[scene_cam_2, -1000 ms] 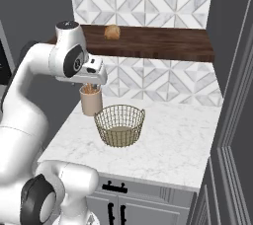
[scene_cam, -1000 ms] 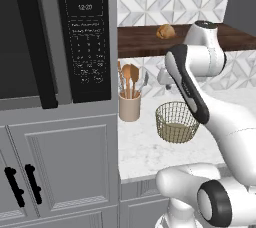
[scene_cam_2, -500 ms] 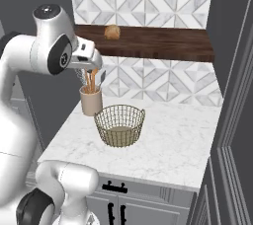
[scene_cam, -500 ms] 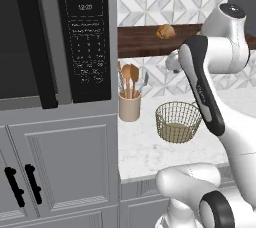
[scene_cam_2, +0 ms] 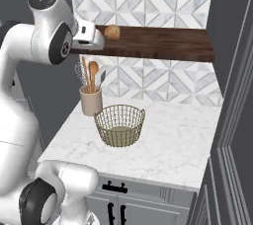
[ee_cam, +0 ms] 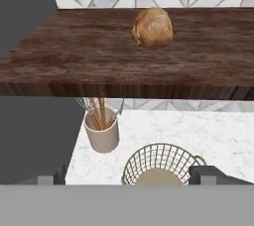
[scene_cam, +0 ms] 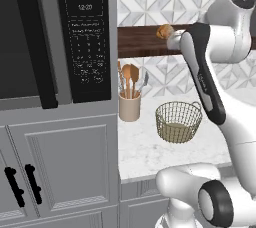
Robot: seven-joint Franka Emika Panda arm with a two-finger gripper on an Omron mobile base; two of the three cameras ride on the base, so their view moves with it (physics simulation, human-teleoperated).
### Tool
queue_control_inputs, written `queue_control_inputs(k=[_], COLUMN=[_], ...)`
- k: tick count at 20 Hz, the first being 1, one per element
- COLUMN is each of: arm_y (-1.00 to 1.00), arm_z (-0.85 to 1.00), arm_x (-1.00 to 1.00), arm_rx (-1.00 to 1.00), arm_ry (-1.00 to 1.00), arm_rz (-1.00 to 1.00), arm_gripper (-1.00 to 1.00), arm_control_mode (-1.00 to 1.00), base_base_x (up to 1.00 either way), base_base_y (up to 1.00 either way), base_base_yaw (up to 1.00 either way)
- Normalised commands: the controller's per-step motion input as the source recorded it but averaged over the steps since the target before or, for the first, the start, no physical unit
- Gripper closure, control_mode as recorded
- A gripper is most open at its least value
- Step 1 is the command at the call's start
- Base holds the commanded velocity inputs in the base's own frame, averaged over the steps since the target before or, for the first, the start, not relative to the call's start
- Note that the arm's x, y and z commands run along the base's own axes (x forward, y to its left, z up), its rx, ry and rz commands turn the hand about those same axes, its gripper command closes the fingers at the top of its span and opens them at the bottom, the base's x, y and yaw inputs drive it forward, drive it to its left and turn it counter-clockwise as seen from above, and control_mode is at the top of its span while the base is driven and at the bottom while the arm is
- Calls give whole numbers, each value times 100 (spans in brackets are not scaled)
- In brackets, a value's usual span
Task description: Open the cabinet, pick up the bread from the cabinet and place it in the basket. Then move the basket to the dining counter.
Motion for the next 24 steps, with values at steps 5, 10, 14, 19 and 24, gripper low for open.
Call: queue_control_inputs(k=[5,10,14,19,24], arm_y=[-1,-2,-2,-4,-33], arm_z=[57,43,9,-6,-32], arm_x=[48,52,57,69,42], arm_rx=[0,0,2,0,0], arm_ry=[-1,0,3,0,3], arm_rz=[-1,0,0,1,1], arm_gripper=[-100,-100,-100,-100,-100], arm_control_mode=[-100,-100,-100,-100,-100], base_base_x=[0,0,0,0,0], base_base_y=[0,0,0,0,0], base_base_yaw=[0,0,0,0,0])
